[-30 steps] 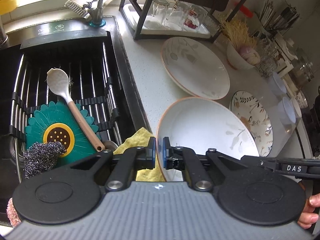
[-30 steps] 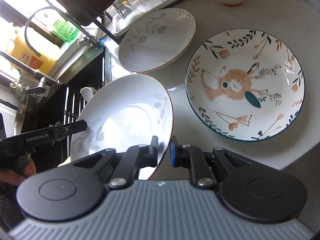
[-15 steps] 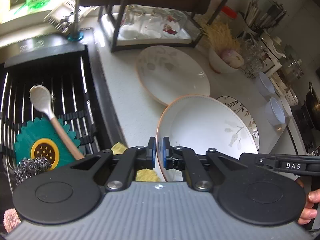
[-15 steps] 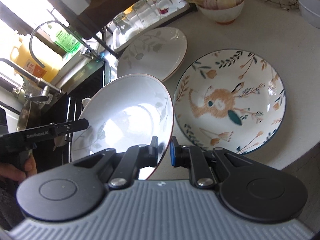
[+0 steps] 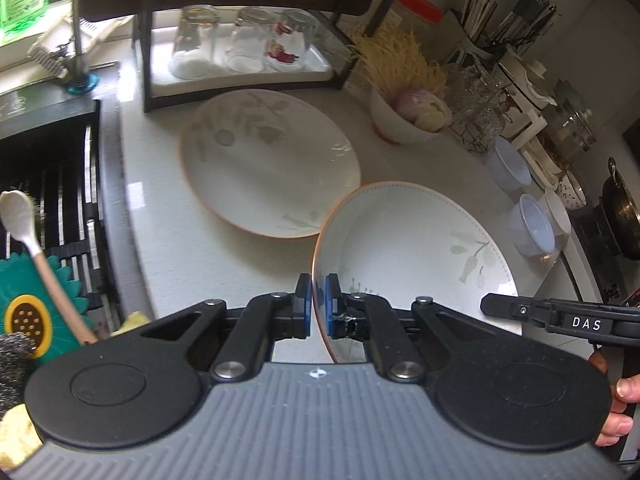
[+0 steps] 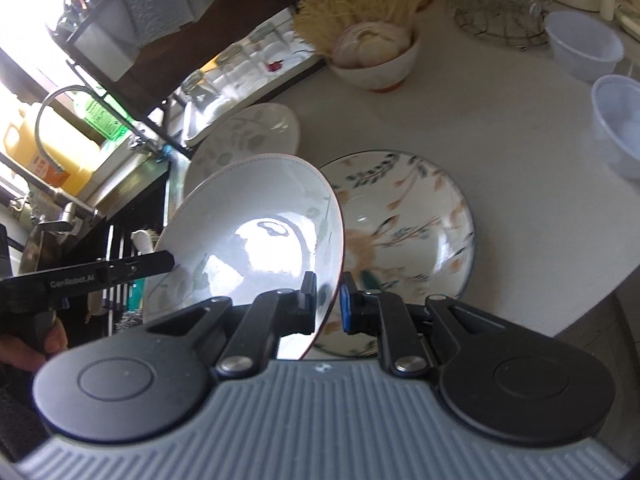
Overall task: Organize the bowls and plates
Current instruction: 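Lift the white plate with both grippers and carry it over the floral rabbit plate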
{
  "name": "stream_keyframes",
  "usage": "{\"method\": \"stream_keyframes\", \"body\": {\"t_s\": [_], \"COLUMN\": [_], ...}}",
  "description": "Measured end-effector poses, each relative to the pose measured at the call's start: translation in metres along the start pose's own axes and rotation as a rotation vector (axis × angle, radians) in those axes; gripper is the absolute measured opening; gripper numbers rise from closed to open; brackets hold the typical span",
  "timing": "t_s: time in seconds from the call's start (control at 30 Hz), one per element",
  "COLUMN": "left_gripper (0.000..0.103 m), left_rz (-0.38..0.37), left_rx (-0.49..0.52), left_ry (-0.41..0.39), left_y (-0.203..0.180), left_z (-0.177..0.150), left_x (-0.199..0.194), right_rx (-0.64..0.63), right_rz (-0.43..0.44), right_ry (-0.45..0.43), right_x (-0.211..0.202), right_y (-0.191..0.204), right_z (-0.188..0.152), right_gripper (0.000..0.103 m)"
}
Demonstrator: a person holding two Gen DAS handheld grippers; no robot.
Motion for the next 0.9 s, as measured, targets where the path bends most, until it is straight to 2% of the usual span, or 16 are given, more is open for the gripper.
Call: {"method": "stream_keyframes", "body": {"t_s": [0.5, 0.9], "left_gripper": [0.007, 0.008], "left_rz": [0.022, 0.054], "left_rx": [-0.045, -0.036], "left_ry": [0.048, 0.084], "left_y": [-0.050, -0.064], "left_z": [-0.002, -0.001], "left_x": [0.055, 0.076], "right_rx": [0.005, -0.038], "right_rz": [-0.019, -0.055], "right_ry": [-0.007, 0.029], "right_x": [0.009, 0.022], "right_y": [-0.066, -0.083], "right_z": [0.026, 0.030], "right_gripper": [0.015, 0.015]}}
Point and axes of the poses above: each gripper's, at about its wrist camera, not at the fingertips, and x roughly the way its jaws point, y to its left, z to its top, the point moved 6 cm from there along x, roughly the way its jaws point, and after that the axes turned 4 degrees about x, right-handed, at the moved point
